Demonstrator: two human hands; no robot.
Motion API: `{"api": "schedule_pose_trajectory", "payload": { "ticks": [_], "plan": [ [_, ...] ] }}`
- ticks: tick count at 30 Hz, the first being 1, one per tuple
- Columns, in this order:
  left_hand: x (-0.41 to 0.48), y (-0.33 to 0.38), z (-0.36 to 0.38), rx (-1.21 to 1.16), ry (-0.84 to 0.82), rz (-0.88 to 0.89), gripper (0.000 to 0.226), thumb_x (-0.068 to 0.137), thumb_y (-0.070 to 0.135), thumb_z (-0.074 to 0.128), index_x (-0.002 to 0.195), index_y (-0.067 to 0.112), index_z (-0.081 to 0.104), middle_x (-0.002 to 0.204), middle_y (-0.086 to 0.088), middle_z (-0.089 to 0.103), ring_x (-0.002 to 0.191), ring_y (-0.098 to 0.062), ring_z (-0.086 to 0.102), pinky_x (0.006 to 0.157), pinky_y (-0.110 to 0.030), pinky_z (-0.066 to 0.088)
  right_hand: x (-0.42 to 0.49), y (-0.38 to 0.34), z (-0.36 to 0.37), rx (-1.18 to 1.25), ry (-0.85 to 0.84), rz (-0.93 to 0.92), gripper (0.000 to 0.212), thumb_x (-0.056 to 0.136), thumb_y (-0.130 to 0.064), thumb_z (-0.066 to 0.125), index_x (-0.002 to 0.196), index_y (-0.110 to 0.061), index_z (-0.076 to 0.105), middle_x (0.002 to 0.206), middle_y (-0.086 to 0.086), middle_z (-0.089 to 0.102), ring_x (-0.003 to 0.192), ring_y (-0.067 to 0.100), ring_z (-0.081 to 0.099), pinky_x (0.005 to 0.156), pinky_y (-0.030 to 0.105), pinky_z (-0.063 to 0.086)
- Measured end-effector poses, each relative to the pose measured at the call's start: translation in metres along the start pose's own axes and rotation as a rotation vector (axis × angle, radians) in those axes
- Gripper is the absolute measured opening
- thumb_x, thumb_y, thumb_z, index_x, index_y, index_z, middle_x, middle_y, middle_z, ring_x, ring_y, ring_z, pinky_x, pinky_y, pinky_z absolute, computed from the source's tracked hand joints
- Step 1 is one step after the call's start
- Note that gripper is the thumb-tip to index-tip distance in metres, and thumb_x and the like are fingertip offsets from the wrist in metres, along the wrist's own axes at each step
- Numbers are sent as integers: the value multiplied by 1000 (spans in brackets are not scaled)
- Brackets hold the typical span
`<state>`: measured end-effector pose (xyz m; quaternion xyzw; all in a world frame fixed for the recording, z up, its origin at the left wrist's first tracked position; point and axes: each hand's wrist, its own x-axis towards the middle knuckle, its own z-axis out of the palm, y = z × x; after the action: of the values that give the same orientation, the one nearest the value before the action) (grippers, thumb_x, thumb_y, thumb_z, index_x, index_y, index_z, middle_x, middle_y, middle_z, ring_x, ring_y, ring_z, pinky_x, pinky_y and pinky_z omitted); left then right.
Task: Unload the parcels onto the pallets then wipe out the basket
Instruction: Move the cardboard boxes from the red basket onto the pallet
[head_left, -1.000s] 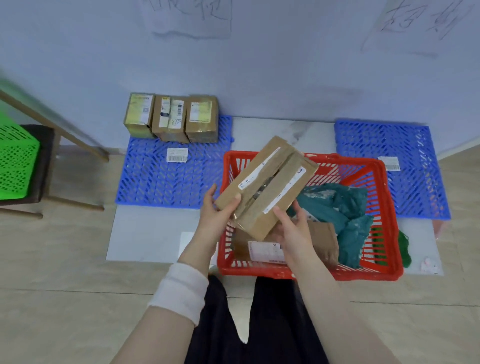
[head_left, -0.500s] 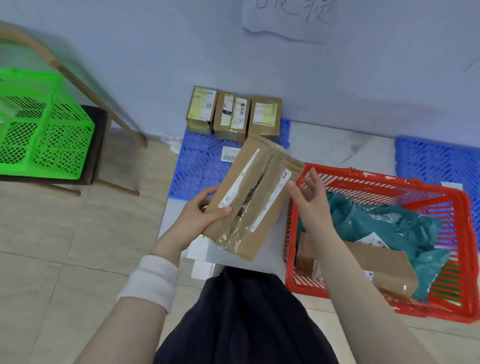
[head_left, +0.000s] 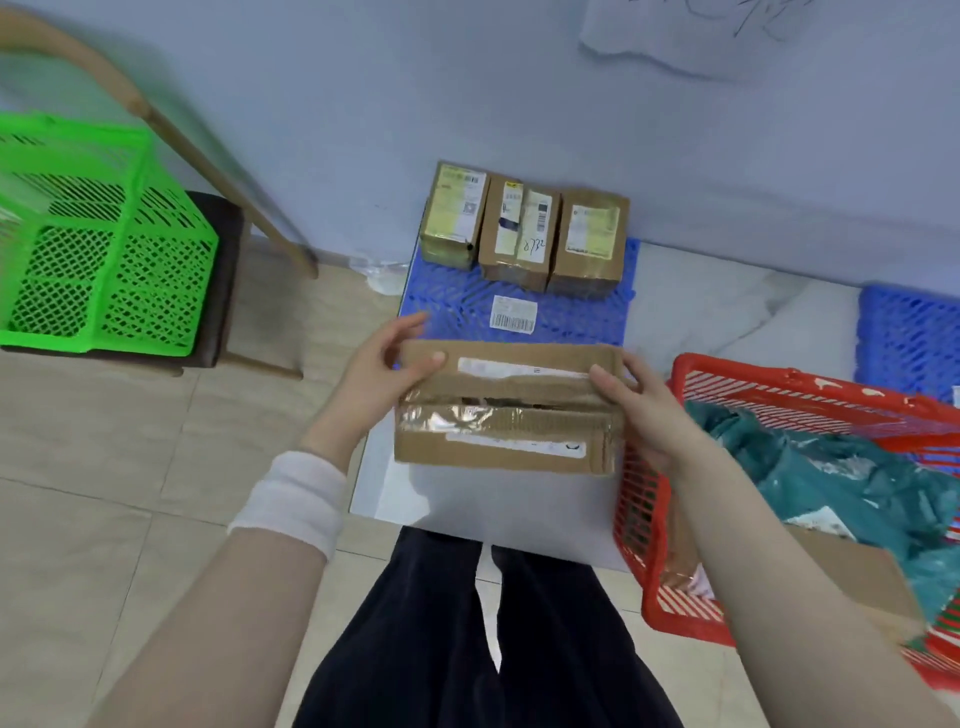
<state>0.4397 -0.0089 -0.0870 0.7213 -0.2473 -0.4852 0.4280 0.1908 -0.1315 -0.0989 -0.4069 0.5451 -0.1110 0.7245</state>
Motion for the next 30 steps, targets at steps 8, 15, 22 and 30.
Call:
{"api": "schedule_pose_trajectory", "payload": {
  "ticks": [8,15,22,30],
  "plan": [
    [-1,-55,6,-351,-39,-487,75,86,41,56,145,27,11,134,-3,46,124,-19,45,100,-41,41,4,62,63,459,356,205,47,87,-32,59,129,-15,44,118,9,62,100,28,61,83,50,50],
    [17,-62,27,-473,-62,-457,69,86,20,61,141,34,22,125,-13,58,100,-18,63,69,-22,54,7,75,112,415,293,261,51,88,-29,59,130,-15,35,118,6,58,110,28,56,99,52,42],
    [82,-101,-4,-356,-48,-407,53,86,22,61,134,29,41,130,-4,55,117,-19,55,99,-40,46,69,100,124,122,139,200,55,84,-28,64,133,-28,39,116,-2,62,106,13,60,96,33,46],
    [140,-155,-9,-270,119,-313,40,92,22,51,131,27,42,115,12,60,102,-1,60,79,-22,55,160,118,155,-65,115,107,56,88,-22,60,138,-23,34,107,-27,51,86,-16,53,70,0,44]
  ]
}}
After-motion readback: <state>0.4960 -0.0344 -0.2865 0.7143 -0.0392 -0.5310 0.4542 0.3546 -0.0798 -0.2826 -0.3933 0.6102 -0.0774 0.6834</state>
